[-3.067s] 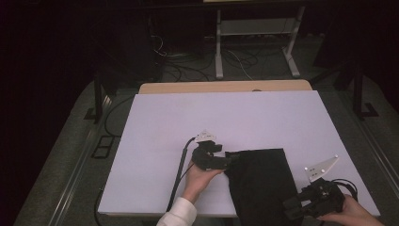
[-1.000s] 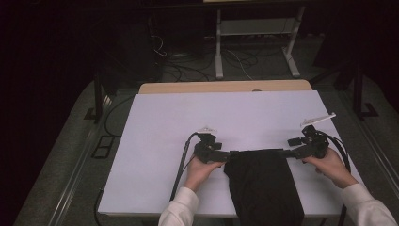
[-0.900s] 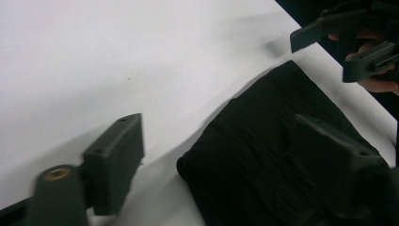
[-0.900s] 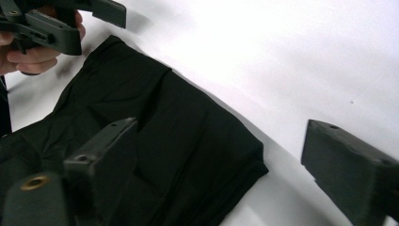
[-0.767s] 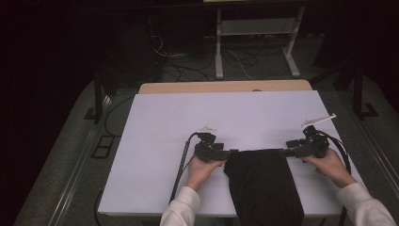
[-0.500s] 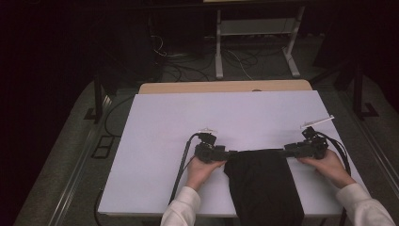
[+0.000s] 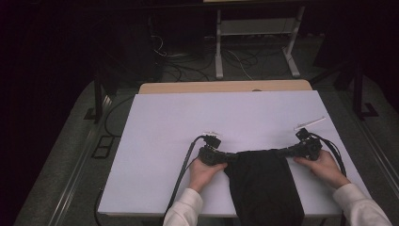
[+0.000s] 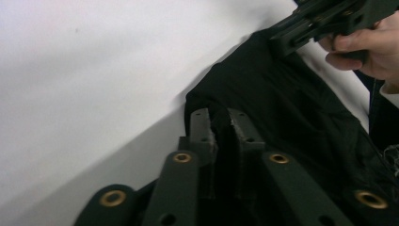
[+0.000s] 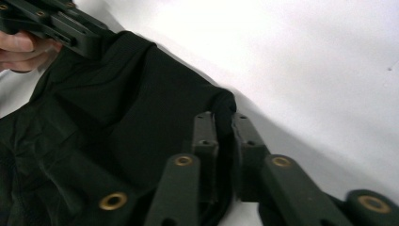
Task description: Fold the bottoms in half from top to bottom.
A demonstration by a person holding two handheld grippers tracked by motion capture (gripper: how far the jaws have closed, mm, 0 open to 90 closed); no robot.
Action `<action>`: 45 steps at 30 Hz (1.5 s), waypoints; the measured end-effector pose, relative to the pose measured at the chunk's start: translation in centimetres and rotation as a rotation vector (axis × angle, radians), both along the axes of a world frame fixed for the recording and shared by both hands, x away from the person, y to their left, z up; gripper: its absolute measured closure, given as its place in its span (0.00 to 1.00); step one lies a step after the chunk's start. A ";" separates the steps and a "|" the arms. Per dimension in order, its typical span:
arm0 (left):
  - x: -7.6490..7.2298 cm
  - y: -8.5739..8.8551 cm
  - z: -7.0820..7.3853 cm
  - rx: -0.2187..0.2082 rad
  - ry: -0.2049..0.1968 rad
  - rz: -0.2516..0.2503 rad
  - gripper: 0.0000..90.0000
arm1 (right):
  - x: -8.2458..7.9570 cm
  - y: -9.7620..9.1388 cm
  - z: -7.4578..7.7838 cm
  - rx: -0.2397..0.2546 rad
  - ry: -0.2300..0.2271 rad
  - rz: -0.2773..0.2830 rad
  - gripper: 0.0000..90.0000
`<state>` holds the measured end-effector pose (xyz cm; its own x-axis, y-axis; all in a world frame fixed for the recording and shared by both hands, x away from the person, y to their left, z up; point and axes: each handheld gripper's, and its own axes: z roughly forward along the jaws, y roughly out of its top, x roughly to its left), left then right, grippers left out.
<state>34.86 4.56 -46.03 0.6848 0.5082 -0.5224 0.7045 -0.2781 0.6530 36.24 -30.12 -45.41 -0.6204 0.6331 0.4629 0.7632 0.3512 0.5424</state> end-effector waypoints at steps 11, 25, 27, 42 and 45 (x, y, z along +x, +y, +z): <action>-1.4 1.3 3.4 -0.036 -0.120 0.001 0.93 | -0.3 -0.1 1.4 0.040 -0.038 -0.030 0.94; -1.2 4.8 7.2 0.021 -0.203 0.042 0.93 | 1.1 3.5 3.4 0.082 -0.089 -0.023 0.94; -1.0 5.3 7.5 0.028 -0.211 0.050 0.93 | 1.3 4.0 3.6 0.088 -0.096 -0.029 0.94; 1.8 7.9 8.2 0.084 -0.229 0.106 0.93 | 3.3 7.2 4.9 0.071 -0.121 -0.054 0.95; 2.4 8.0 8.3 0.088 -0.233 0.113 0.93 | 3.8 7.6 5.0 0.068 -0.126 -0.066 0.95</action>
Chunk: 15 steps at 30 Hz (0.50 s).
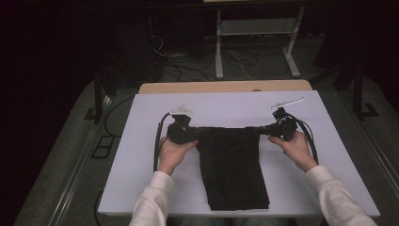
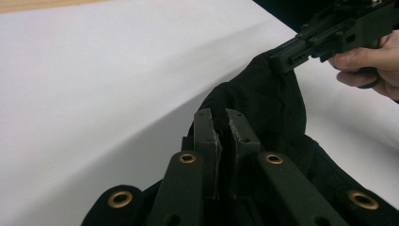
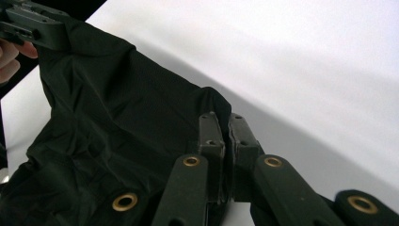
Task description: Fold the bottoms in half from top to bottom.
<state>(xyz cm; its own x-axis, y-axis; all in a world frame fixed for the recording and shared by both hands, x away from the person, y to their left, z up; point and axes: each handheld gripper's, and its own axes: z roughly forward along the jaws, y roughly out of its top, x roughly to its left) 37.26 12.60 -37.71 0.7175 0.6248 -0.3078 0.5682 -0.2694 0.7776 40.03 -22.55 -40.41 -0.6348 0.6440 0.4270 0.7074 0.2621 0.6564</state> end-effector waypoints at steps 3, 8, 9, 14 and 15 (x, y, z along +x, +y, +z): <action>0.6 0.1 0.1 0.003 -0.003 0.007 0.93 | 0.4 0.2 0.2 -0.001 -0.007 -0.010 0.95; 1.8 0.2 0.6 0.017 -0.012 0.003 0.93 | 1.0 0.3 0.7 0.005 -0.021 -0.022 0.95; 2.0 0.1 0.7 0.016 -0.017 0.003 0.93 | 1.2 0.4 0.8 0.005 -0.023 -0.024 0.95; 3.3 -0.1 1.3 -0.003 -0.037 0.009 0.93 | 2.1 0.3 1.1 0.006 -0.035 -0.046 0.95; 3.5 -0.2 1.3 -0.001 -0.041 0.008 0.93 | 2.2 0.3 1.2 -0.003 -0.039 -0.049 0.95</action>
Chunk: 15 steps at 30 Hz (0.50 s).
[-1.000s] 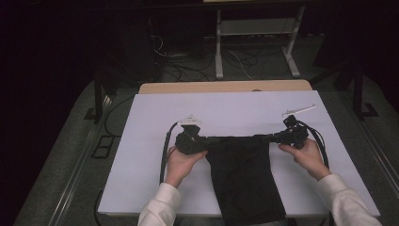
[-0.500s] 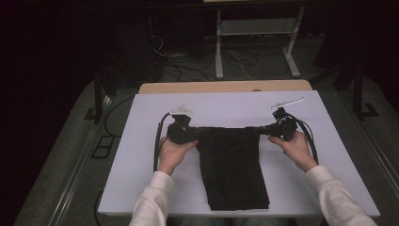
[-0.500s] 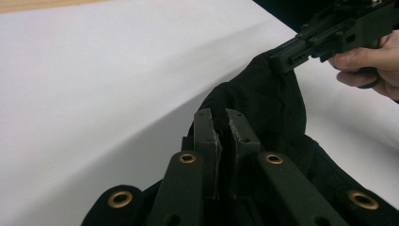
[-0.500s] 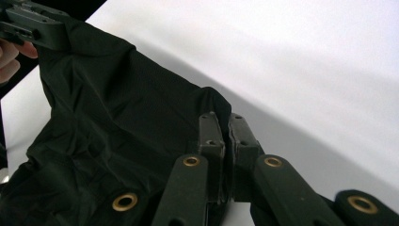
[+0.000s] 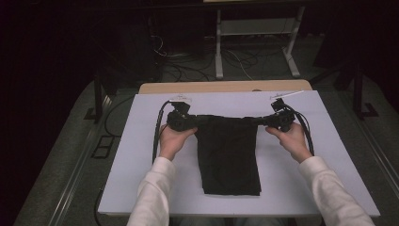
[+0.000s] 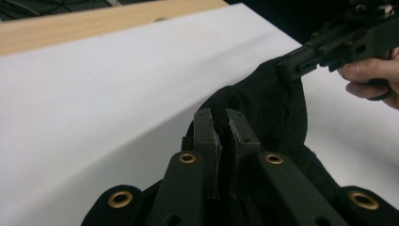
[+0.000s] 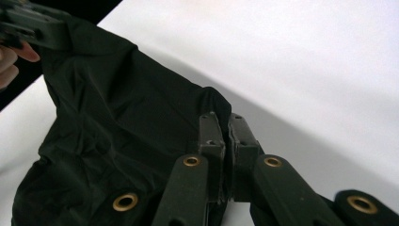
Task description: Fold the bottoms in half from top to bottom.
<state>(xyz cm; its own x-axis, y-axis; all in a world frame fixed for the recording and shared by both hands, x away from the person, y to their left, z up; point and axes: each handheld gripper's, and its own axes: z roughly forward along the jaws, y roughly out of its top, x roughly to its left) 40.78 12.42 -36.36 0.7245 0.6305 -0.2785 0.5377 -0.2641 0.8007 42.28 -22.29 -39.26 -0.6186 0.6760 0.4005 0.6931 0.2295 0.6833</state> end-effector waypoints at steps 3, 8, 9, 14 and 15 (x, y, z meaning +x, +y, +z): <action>0.7 -0.2 0.2 0.012 -0.013 0.004 0.93 | 0.6 -0.1 0.2 -0.003 -0.005 -0.004 0.95; 2.0 -0.2 -0.1 0.000 -0.029 0.016 0.93 | 1.8 0.0 0.2 -0.001 -0.010 -0.013 0.95; 2.3 -0.1 -0.2 0.000 -0.028 0.018 0.93 | 2.0 0.1 0.2 -0.004 -0.017 -0.017 0.95; 3.6 0.3 -0.9 -0.008 -0.019 0.034 0.93 | 3.3 0.2 0.1 0.009 -0.016 -0.026 0.95; 3.8 0.4 -0.9 -0.011 -0.020 0.036 0.93 | 3.5 0.2 0.0 0.012 -0.019 -0.028 0.95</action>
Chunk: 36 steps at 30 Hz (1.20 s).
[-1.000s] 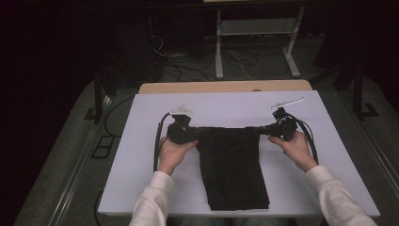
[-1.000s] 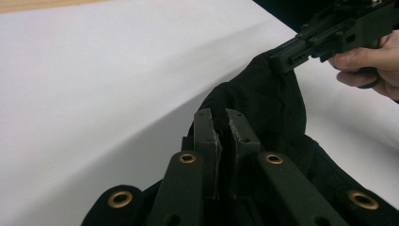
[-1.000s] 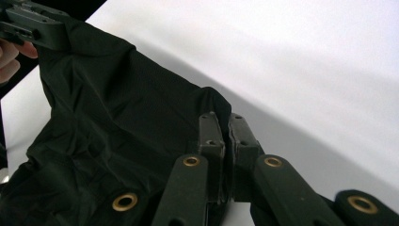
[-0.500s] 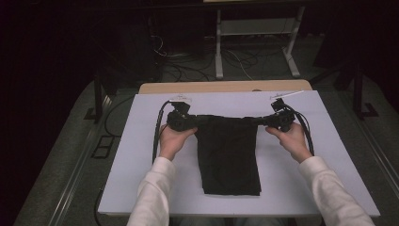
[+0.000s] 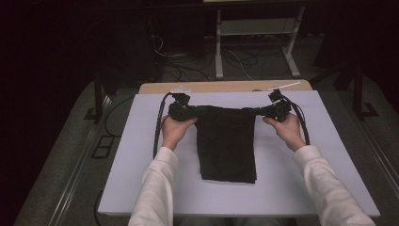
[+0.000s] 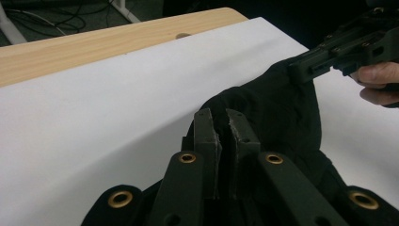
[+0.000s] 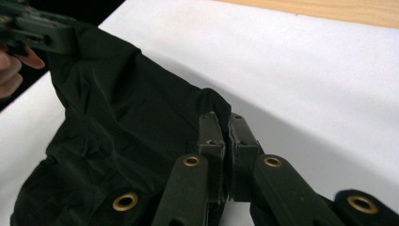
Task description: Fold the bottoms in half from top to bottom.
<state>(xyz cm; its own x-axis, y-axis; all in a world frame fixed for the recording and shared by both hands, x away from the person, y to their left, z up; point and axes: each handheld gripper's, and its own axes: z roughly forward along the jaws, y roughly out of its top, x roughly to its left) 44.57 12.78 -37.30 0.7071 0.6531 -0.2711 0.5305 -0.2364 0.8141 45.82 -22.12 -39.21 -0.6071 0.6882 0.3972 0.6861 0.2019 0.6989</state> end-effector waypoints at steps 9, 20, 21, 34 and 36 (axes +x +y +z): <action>2.1 -0.1 -0.4 0.028 0.000 0.014 0.92 | 1.7 0.9 0.0 -0.046 -0.002 -0.020 0.95; 3.0 0.2 -0.6 0.025 -0.015 0.036 0.92 | 3.0 1.0 -0.4 -0.009 -0.026 -0.050 0.95; 3.0 0.2 -0.7 0.029 -0.015 0.038 0.91 | 3.1 1.1 -0.5 -0.005 -0.026 -0.054 0.95; 2.5 0.0 -1.4 0.035 0.011 0.051 0.58 | 2.4 1.2 -1.6 0.002 -0.073 -0.059 0.68; 2.4 0.1 -1.4 0.025 0.013 0.053 0.49 | 2.2 1.1 -1.8 -0.005 -0.074 -0.060 0.58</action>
<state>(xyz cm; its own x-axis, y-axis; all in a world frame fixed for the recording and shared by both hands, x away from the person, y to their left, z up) 46.96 12.90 -38.72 0.6676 0.6965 -0.2629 0.5534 -0.2281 0.8011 48.05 -21.06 -41.01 -0.5925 0.7260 0.3492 0.6433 0.1653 0.7476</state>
